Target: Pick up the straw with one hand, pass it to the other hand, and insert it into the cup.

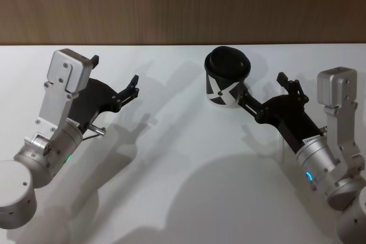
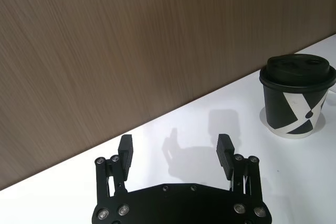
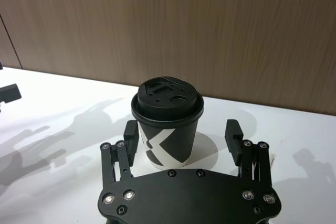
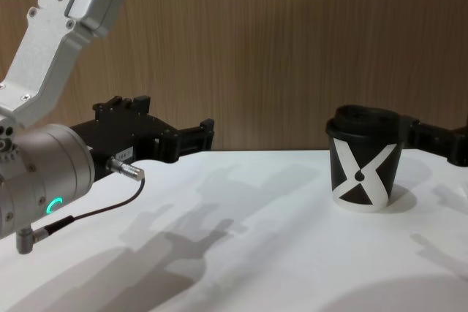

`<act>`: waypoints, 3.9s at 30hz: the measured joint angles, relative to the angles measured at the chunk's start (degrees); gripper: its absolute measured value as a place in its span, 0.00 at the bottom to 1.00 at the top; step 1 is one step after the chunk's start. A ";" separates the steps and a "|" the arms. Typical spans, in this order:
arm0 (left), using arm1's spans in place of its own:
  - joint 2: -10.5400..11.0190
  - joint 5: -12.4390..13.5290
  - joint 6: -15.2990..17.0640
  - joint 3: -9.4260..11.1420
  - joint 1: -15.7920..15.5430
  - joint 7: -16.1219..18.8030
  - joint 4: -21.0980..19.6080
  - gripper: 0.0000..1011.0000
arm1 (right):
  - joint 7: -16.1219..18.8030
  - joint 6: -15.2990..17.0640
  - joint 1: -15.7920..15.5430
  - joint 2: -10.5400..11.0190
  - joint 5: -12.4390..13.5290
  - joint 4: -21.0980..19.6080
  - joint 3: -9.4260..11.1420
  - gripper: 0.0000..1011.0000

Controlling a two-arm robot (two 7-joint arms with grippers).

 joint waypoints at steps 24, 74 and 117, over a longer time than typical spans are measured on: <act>0.00 0.00 0.00 0.00 0.00 0.00 0.00 0.99 | 0.00 0.00 0.00 0.00 0.00 0.00 0.00 0.99; 0.00 0.00 0.00 0.00 0.00 0.00 0.00 0.99 | -3.44 3.15 0.13 -0.33 -2.53 0.20 1.59 0.99; 0.00 0.00 0.00 0.00 0.00 0.00 0.00 0.99 | -2.15 19.07 -3.13 0.84 -1.85 -2.27 4.46 0.99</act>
